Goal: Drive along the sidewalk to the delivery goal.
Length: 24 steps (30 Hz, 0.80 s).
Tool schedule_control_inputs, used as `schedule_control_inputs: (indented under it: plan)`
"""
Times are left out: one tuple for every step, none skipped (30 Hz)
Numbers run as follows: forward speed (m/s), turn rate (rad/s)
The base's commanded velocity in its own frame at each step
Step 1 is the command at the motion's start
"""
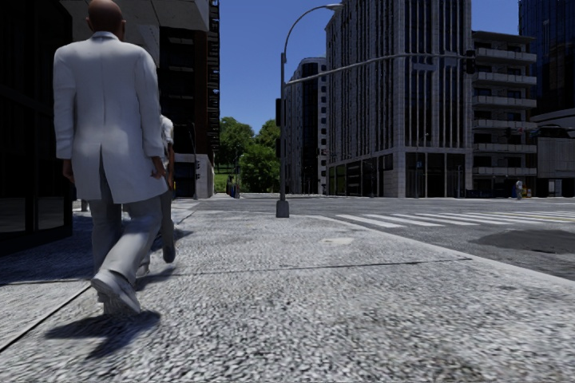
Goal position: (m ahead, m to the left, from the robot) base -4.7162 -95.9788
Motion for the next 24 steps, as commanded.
schedule_control_inputs:
  plan:
    - [1.14,0.00]
    - [1.14,0.00]
    - [1.14,0.00]
    - [1.14,0.00]
    - [1.14,0.00]
    - [1.14,0.00]
    - [1.14,0.00]
    - [1.14,0.00]
    - [1.14,0.00]
    - [1.14,0.00]
    - [1.14,0.00]
    - [1.14,0.00]
    - [1.14,0.00]
    - [1.14,0.00]
    - [1.14,0.00]
    - [1.14,0.00]
    - [1.14,0.00]
    - [1.14,0.00]
    - [1.14,0.00]
    - [1.14,0.00]
    - [1.14,0.00]
    - [1.14,0.00]
    - [1.14,0.00]
    - [1.14,0.00]
